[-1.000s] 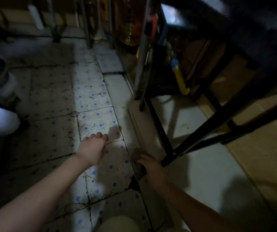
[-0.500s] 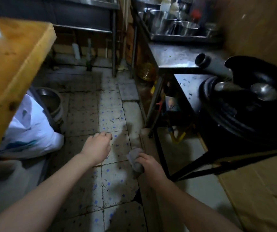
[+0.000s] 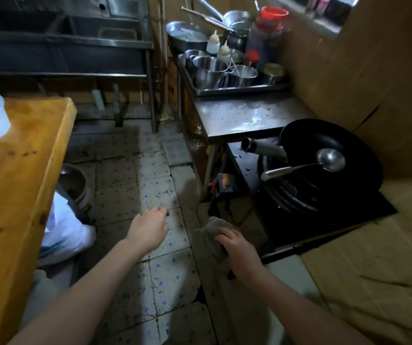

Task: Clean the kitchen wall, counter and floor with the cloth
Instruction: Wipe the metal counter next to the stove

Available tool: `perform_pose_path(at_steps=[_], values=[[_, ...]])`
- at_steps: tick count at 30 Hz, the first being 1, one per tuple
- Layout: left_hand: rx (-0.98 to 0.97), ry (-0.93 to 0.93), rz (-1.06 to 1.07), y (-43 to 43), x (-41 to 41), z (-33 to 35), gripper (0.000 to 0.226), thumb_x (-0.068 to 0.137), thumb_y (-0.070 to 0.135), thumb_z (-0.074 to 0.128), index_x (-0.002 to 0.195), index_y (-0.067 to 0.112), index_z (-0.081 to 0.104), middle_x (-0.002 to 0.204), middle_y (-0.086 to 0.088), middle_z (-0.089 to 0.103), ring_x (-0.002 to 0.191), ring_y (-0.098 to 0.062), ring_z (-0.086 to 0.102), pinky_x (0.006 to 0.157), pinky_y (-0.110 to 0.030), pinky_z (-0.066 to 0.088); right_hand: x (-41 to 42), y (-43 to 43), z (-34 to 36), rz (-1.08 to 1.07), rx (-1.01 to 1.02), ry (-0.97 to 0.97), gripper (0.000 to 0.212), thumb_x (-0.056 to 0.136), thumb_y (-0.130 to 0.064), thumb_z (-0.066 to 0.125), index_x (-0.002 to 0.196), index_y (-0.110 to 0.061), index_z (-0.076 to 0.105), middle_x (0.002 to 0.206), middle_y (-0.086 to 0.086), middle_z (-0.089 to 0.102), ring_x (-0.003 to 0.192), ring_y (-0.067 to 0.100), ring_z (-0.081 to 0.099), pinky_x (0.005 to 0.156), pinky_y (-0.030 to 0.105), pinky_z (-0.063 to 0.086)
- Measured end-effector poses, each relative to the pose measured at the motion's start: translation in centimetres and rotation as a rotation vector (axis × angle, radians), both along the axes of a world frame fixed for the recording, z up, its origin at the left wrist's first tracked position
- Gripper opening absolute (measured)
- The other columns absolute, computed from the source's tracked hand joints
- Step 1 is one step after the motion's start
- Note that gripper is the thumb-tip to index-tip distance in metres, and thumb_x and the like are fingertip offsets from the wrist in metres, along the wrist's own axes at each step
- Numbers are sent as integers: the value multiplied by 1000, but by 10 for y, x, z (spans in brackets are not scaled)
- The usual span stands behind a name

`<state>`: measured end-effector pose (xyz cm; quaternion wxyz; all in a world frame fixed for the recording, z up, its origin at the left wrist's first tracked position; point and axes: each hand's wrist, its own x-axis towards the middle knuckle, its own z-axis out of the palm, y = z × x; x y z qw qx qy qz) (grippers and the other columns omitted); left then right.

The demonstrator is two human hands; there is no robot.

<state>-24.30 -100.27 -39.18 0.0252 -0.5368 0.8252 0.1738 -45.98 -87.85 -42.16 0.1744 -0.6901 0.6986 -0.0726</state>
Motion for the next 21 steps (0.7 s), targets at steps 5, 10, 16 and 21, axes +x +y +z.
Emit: perform_pose_path(at_steps=[5,10,16,21], values=[[29,10,-144,6,-45,13,32,94,19,39,124,16,48,126,-6,54,115,-25,51,94,-37,42,-27,19,36,-221,-51,-7,47,88,-1,47,131,-18,52,150,-1,36,139,21,31,106,39,41],[-3,-10,-332,7,-91,19,32,95,19,40,125,9,44,121,-10,52,111,-27,52,91,-39,46,-62,47,49,-447,-134,-16,44,88,1,46,127,-15,56,147,5,42,136,25,38,103,39,44],[-18,-8,-457,-4,-128,15,25,94,20,43,117,12,46,115,-8,51,106,-26,52,83,-37,45,-106,70,39,-734,-172,-156,46,89,7,43,130,-9,54,148,9,39,138,27,33,112,37,29],[9,-20,-551,-9,-167,8,19,93,18,44,112,16,46,112,-6,50,102,-26,53,78,-35,42,-135,71,32,-805,-203,-241,37,90,-8,38,120,-2,59,135,16,50,125,32,47,100,34,40]])
